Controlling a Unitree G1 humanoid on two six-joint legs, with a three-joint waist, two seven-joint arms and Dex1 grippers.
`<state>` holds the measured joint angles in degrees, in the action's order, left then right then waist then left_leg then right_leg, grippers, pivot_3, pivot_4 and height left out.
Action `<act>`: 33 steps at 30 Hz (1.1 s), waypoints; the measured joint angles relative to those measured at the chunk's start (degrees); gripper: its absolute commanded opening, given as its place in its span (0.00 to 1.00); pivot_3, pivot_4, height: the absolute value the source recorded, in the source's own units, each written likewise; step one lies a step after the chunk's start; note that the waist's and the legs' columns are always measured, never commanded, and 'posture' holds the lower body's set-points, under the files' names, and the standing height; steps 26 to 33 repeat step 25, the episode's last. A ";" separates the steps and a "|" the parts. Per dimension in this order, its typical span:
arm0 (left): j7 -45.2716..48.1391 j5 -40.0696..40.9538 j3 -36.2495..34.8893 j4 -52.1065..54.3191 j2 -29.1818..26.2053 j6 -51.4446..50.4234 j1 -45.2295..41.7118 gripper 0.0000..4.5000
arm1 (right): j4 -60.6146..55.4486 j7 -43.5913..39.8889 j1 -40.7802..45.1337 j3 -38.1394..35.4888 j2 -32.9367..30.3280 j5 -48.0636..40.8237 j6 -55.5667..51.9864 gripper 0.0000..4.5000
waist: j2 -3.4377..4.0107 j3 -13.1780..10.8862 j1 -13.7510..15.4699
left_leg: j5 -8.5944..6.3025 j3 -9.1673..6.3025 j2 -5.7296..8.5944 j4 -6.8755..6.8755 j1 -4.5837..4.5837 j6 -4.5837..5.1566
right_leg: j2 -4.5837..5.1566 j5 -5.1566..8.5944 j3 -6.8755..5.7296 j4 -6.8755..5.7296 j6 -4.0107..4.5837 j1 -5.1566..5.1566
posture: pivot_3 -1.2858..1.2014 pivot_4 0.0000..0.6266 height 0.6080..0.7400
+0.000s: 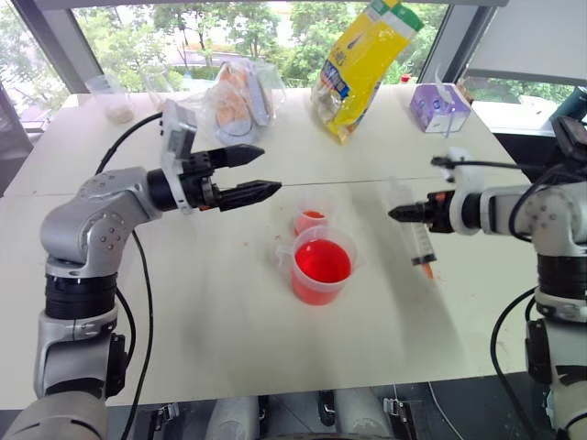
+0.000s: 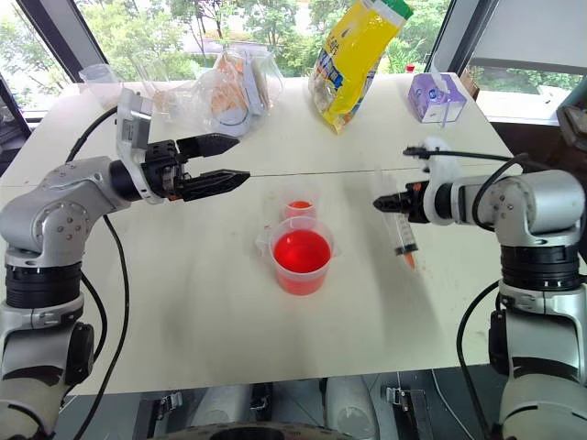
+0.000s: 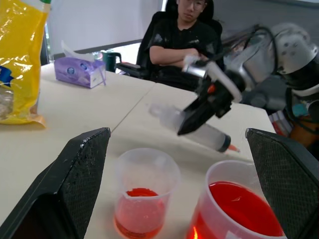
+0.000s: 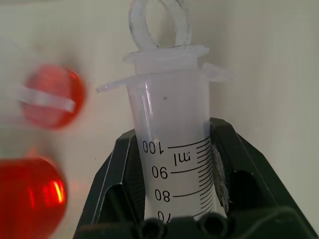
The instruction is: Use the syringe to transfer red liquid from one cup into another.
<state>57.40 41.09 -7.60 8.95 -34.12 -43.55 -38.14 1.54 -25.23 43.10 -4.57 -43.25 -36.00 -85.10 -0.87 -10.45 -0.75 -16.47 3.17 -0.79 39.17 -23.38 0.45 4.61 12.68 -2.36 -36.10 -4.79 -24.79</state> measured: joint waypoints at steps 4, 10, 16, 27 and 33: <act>-0.36 0.44 0.26 2.41 -0.23 -0.49 2.28 1.00 | 3.28 0.24 -0.39 1.20 0.70 2.91 1.62 0.54 | -0.01 0.01 0.03 | 0.00 0.01 0.00 0.00 -0.01 0.00 | 0.00 0.00 0.00 0.02 -0.01 0.01 | 0.52 0.24 1.00; -1.08 0.50 0.88 4.68 -1.02 -0.89 4.50 1.00 | 5.60 -0.64 -1.03 2.30 1.59 5.42 3.72 0.98 | -0.01 0.01 0.07 | 0.00 0.00 0.00 0.00 -0.01 0.00 | -0.01 0.00 0.00 0.02 -0.01 0.01 | 0.52 0.24 1.00; -1.06 0.60 1.64 5.97 -3.76 -0.91 6.89 1.00 | 2.94 -4.34 -1.18 3.38 -1.51 5.76 5.61 0.98 | 0.00 0.00 0.07 | 0.00 -0.01 0.00 0.00 -0.01 0.00 | -0.01 0.00 -0.01 0.02 -0.01 0.00 | 0.52 0.24 1.00; 1.24 1.81 0.99 10.54 -11.51 -1.22 13.08 1.00 | -18.29 -24.98 -4.80 -5.41 -18.02 -7.25 9.25 0.98 | -0.04 -0.07 0.33 | -0.03 -0.07 -0.05 -0.02 -0.02 0.03 | -0.02 0.06 -0.06 0.15 0.05 0.04 | 0.52 0.24 1.00; 1.24 1.81 0.99 10.54 -11.51 -1.22 13.08 1.00 | -18.29 -24.98 -4.80 -5.41 -18.02 -7.25 9.25 0.98 | -0.04 -0.07 0.33 | -0.03 -0.07 -0.05 -0.02 -0.02 0.03 | -0.02 0.06 -0.06 0.15 0.05 0.04 | 0.52 0.24 1.00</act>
